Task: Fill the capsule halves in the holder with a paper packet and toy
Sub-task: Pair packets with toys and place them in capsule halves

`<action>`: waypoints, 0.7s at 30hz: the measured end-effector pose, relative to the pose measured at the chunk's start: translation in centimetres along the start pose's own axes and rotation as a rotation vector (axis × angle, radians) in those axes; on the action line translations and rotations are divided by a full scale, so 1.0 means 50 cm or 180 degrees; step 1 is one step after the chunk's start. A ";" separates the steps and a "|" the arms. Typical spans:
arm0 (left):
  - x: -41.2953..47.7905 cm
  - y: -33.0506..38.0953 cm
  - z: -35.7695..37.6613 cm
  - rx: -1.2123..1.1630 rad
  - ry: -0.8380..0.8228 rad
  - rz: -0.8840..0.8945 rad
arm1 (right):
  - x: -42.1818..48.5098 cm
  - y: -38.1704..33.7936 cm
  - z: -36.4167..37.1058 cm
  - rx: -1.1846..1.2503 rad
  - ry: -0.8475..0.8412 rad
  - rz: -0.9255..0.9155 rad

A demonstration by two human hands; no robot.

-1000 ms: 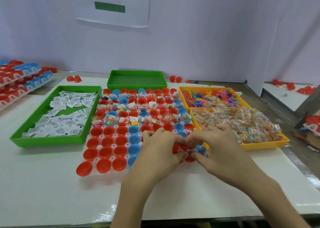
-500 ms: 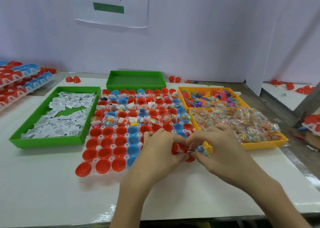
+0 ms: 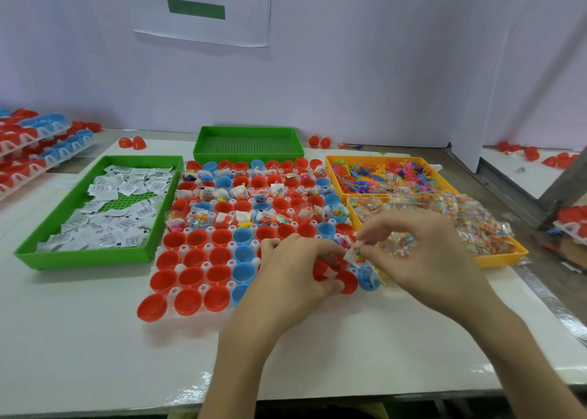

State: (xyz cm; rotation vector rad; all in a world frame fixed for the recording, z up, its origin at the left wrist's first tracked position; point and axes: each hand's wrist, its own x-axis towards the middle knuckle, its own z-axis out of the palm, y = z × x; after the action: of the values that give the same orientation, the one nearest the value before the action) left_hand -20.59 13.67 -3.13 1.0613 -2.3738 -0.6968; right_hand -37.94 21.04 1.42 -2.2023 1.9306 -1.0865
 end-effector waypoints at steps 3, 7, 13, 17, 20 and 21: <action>-0.001 0.002 -0.003 -0.0096 0.0088 -0.0009 | 0.007 0.000 -0.008 0.0129 0.0173 0.0168; 0.001 0.006 -0.004 -0.0015 0.0202 -0.0005 | 0.005 -0.009 -0.007 -0.0029 0.0148 0.0130; 0.003 0.006 0.008 0.0261 0.0128 0.0069 | -0.029 -0.017 0.038 -0.0395 -0.0096 0.0008; 0.002 0.002 0.009 0.0286 0.0008 0.0066 | -0.039 -0.010 0.058 -0.0523 -0.0214 0.0011; 0.003 0.002 0.007 0.0316 -0.0041 0.0081 | -0.039 -0.010 0.066 -0.0526 -0.0221 0.0032; 0.003 0.002 0.006 0.0338 -0.0043 0.0088 | -0.037 -0.009 0.066 -0.0518 -0.0218 0.0040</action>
State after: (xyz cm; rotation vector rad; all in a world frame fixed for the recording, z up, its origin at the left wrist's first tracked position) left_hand -20.92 13.68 -3.29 1.0680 -2.4557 -0.5756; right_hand -35.86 21.40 -1.78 -2.2698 2.0689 -0.8687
